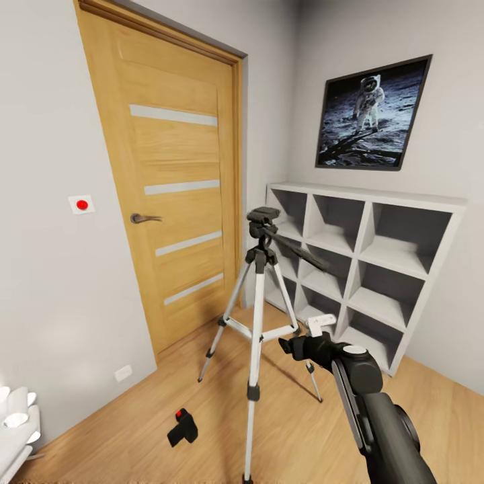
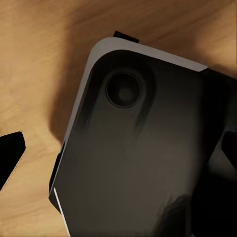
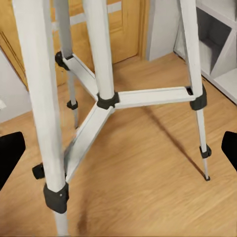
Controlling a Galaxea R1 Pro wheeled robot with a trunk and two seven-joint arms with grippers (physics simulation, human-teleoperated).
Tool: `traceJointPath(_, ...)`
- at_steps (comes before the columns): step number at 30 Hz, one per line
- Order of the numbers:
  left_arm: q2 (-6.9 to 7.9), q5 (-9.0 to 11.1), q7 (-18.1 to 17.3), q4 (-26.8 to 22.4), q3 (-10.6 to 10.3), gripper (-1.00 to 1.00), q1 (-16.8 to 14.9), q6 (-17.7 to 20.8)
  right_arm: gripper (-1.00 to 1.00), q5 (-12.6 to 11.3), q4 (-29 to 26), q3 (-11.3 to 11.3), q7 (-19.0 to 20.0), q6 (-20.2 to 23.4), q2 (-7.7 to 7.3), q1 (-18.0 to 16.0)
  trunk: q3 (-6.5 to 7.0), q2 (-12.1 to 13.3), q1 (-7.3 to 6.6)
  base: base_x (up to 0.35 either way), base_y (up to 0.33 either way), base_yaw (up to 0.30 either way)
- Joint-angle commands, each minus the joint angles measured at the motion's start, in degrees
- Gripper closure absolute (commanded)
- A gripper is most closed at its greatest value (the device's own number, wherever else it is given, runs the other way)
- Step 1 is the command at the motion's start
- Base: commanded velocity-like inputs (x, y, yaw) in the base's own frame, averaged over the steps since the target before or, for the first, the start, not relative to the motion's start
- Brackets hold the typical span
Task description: Attach the digital camera to the camera tripod in the bedroom.
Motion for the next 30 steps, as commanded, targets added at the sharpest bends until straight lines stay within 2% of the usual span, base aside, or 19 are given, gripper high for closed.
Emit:
traceJointPath(1, -0.02, 0.2, 0.0, -0.1, 0.1, -1.00, 0.0, 0.0, -1.00, 0.6, -0.1, 0.0, 0.4, 0.3, 0.05, -0.1, -0.06, 0.0, -0.02, -0.135, 0.260, 0.000)
traceJointPath(6, 0.00, 0.2, 0.0, -0.1, -0.1, -1.00, 0.0, 0.0, -1.00, 0.6, -0.1, 0.0, 0.2, 0.9, 0.07, -0.1, -0.06, 0.0, -0.02, -0.056, 0.222, 0.000)
traceJointPath(16, -0.03, 0.1, -0.1, -0.1, -0.1, -1.00, 0.0, 0.0, -1.00, 0.6, -0.1, -0.1, 0.3, 0.7, 0.19, -0.1, -0.06, 0.0, -0.02, -0.005, 0.034, 0.000)
traceJointPath(20, -0.05, 0.1, -0.1, -0.1, -0.1, -1.00, 0.0, 0.0, -1.00, 0.6, -0.1, -0.1, 0.2, 0.4, 1.59, -0.3, -0.06, 0.0, -0.02, 0.000, 0.002, 0.000)
traceJointPath(21, -0.03, 0.1, -0.1, -0.1, -0.1, -1.00, 0.0, 0.0, -1.00, 0.6, -0.1, -0.1, 0.2, 0.3, 2.86, -0.6, -0.06, 0.0, -0.02, 0.000, 0.000, 0.000)
traceJointPath(25, -0.04, 0.1, -0.1, -0.1, -0.1, -1.00, 0.0, 0.0, -1.00, 0.6, -0.1, -0.1, -0.1, 0.2, 5.24, -1.2, -0.06, 0.0, -0.02, 0.000, 0.000, 0.000)
traceJointPath(30, -0.05, 0.1, -0.1, -0.1, -0.1, -1.00, 0.0, 0.0, -1.00, 0.6, -0.1, -0.1, -1.2, 0.0, 5.24, -3.0, -0.06, 0.0, -0.02, 0.000, 0.000, 0.000)
